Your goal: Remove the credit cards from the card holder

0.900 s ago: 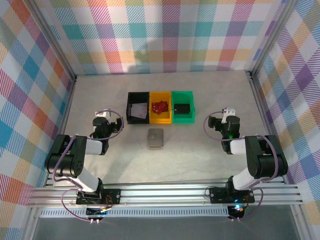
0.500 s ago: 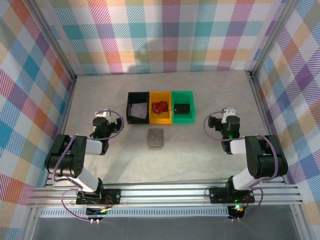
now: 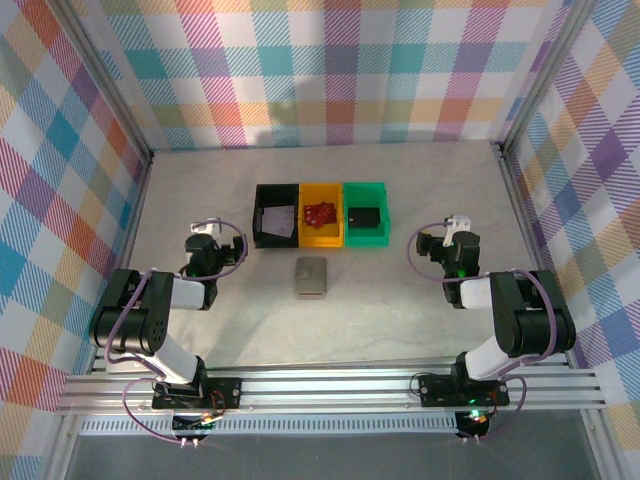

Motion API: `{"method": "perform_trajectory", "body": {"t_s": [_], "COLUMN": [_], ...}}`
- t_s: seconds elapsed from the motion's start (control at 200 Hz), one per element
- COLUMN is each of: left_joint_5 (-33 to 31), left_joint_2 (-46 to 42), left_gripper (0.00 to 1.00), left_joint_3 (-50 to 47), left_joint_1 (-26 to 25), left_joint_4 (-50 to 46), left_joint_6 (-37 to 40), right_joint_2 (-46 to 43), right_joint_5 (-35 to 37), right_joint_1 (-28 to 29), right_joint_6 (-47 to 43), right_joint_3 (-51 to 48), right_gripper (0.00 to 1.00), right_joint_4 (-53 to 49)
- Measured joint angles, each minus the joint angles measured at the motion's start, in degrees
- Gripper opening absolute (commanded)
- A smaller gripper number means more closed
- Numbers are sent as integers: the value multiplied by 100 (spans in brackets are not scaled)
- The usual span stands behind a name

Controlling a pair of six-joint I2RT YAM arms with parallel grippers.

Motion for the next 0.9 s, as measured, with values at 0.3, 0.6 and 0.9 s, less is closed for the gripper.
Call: {"method": "perform_trajectory", "body": {"t_s": [0.3,0.6,0.9], "left_joint_5": [-118,-734,-109], "left_joint_2": [-103,-1567,-2544], "left_gripper": [100,100,100], "left_joint_3": [87,1300,2938], "left_joint_1": [0,0,7], "left_joint_4": [-341,-2623,-5619], "left_joint_6": [-22,-1106,-2855], "right_joint_2": [-109,-2310,-3484], "right_joint_5": [-87,-96,-474], "right_joint_1": [4,529,529], "right_joint_6": [-26,348,3285], "right_joint_3": [87,848,1593], "right_gripper": [99,99,99], "right_joint_4": [-306,-2151,-4131]}}
